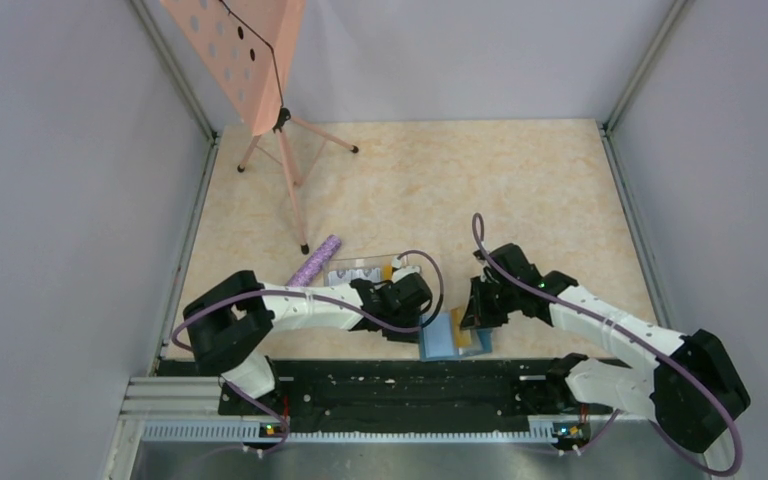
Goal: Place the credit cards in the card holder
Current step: Insert the credit card into the card holder.
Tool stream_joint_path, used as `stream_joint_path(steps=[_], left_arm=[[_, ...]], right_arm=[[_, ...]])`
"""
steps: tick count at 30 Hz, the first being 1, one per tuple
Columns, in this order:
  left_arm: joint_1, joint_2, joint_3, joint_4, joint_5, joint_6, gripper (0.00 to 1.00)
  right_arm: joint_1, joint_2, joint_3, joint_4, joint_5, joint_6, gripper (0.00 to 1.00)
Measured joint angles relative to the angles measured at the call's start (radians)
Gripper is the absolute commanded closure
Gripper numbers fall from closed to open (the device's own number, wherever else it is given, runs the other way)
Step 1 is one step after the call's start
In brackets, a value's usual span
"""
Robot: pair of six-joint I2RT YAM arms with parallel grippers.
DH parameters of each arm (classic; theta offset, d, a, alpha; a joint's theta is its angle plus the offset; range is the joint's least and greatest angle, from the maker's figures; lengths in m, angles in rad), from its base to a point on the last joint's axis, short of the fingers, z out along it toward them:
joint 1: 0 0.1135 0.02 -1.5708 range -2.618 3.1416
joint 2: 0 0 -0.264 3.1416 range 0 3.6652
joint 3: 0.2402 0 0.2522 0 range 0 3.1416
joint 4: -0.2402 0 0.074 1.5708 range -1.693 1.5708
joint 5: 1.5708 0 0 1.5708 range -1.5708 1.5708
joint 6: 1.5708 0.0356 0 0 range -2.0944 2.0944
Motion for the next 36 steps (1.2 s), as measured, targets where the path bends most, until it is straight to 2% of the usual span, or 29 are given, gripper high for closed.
stream_joint_path(steps=[10,26,36], left_arm=[[0.000,0.061,0.040,0.002,0.011,0.008,0.91],[0.000,0.068,0.045,0.002,0.016,0.016,0.99],[0.000,0.079,0.058,0.001,0.027,0.025,1.00]], right_arm=[[0.000,0.034,-0.029,0.055,-0.018,0.006,1.00],[-0.033,-0.002,-0.140,0.183,-0.106,0.089,1.00],[-0.096,-0.031,-0.174,0.213,-0.183,0.067,1.00]])
